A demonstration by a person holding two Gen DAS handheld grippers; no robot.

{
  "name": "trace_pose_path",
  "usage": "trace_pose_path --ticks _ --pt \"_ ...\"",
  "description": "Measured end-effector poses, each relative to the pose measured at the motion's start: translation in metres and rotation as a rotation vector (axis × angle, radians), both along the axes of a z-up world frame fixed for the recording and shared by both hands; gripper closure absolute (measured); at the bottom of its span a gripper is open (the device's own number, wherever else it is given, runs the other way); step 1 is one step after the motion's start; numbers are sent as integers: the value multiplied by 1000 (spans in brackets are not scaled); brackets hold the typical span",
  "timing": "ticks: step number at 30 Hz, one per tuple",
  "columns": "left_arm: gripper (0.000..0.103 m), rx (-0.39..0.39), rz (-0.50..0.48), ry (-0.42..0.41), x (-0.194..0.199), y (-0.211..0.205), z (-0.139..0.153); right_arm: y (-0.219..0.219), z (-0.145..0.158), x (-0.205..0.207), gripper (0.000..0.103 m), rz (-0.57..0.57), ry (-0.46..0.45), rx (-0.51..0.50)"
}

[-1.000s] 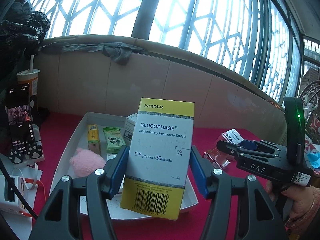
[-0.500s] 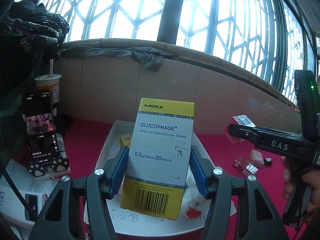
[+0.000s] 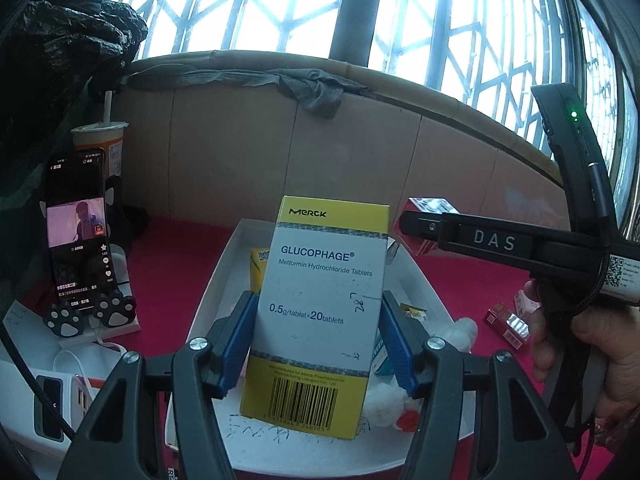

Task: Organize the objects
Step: 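Open both tools to drop the two boxes into the tray, then move both open tools back over the table toward the red items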

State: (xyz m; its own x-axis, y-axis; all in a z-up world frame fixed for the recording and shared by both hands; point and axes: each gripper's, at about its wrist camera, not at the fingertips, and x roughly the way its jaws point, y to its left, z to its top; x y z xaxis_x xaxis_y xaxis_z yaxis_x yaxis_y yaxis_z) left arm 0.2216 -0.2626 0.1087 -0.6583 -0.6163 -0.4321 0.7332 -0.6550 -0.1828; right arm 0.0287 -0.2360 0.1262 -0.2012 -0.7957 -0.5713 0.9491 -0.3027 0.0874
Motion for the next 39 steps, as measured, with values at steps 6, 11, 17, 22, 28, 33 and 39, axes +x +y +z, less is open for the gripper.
trace_pose_path --ticks 6,11,17,22,28,33,39 --pt "42 18 19 4 2 -5 -4 -9 -10 7 46 17 14 2" --pt "19 18 19 18 3 -5 -3 3 -5 12 18 20 64 -36" --pt "0 -31 32 18 1 4 3 30 4 7 18 -12 52 -76" --pt "0 -29 63 28 3 5 6 63 6 -8 18 -58 -12 -98" --pt "0 -20 78 51 7 10 11 102 2 -27 18 -110 -77 -105" --pt "0 -5 67 62 4 16 13 139 0 -48 18 -185 -116 -125" --pt "0 -4 23 67 -6 26 18 201 -2 -86 18 -332 -148 -169"
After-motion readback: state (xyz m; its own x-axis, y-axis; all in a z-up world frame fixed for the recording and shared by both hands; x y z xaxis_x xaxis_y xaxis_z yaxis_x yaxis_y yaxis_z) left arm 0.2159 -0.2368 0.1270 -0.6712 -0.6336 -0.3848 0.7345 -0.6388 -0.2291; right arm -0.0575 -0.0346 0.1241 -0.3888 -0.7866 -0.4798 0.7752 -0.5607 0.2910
